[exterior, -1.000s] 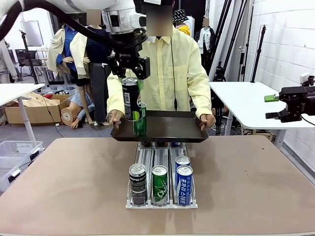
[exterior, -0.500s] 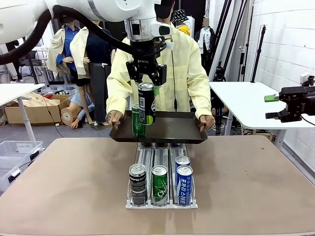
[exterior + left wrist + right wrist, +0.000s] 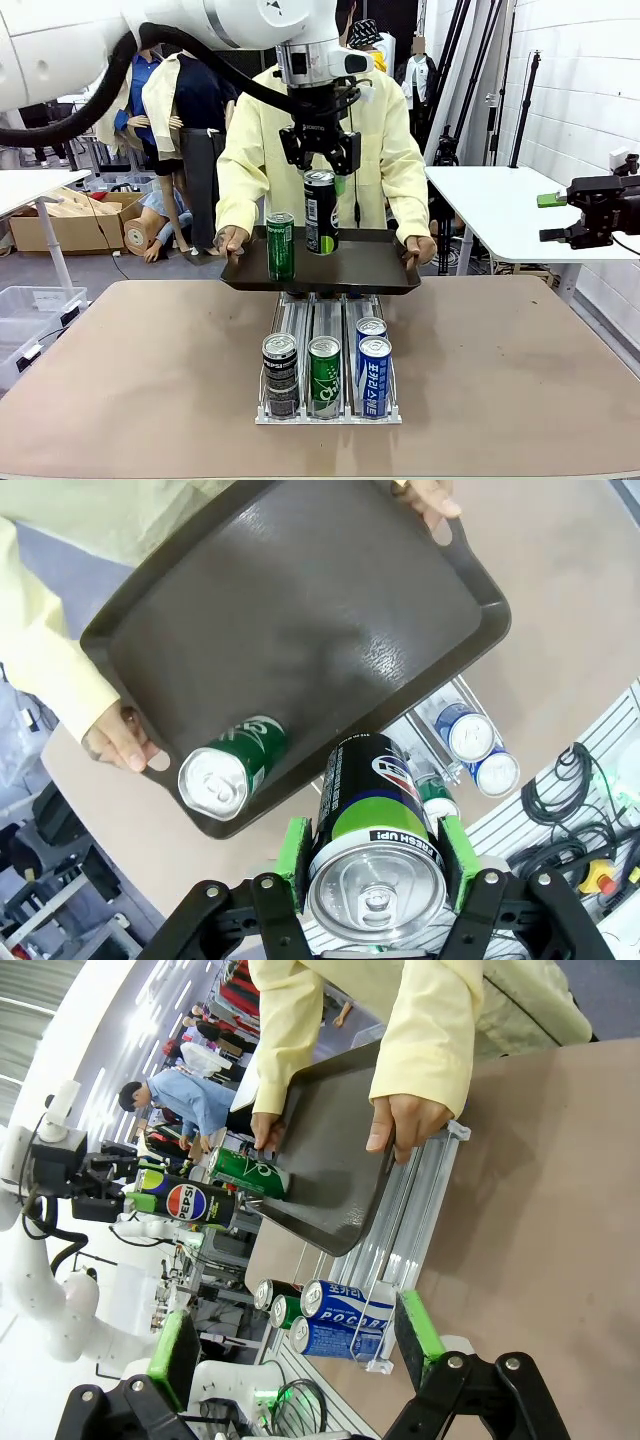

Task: Retrieve and hand over the desired beverage to the person.
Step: Place the picked can on the Handle tray extended by the person.

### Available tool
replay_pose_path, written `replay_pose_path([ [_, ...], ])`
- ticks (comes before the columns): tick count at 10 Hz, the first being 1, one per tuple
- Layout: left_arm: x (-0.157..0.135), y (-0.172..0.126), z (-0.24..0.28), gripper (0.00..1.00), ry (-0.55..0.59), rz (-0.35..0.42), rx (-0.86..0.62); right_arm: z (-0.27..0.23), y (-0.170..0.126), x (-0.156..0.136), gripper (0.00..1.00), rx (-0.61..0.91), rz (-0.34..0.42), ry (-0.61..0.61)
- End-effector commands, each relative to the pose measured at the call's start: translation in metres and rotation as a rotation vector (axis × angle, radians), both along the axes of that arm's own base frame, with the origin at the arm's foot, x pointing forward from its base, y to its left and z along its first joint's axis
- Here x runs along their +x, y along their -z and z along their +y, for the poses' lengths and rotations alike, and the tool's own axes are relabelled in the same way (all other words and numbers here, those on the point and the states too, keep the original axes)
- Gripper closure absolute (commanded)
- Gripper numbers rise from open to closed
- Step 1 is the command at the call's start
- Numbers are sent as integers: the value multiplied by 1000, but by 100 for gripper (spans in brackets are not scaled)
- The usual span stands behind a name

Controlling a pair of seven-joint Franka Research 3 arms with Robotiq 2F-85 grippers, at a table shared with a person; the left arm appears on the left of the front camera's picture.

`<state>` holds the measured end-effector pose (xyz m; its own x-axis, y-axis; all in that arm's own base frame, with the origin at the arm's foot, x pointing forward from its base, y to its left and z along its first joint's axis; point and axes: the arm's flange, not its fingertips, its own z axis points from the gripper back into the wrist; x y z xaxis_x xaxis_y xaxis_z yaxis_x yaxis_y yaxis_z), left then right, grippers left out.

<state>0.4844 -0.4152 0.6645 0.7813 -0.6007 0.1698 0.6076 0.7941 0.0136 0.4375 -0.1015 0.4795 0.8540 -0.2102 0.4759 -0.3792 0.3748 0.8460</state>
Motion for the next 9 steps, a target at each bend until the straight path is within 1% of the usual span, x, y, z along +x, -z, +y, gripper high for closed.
replay_pose_path([
  [1,16,-12,-16,100,-9,-26,28,0,-2,1,0,9,1,-4],
  [5,44,7,-28,100,-21,-18,42,0,-2,1,0,9,1,-4],
  [9,64,20,-35,100,-16,14,64,0,-2,1,0,9,1,-4],
])
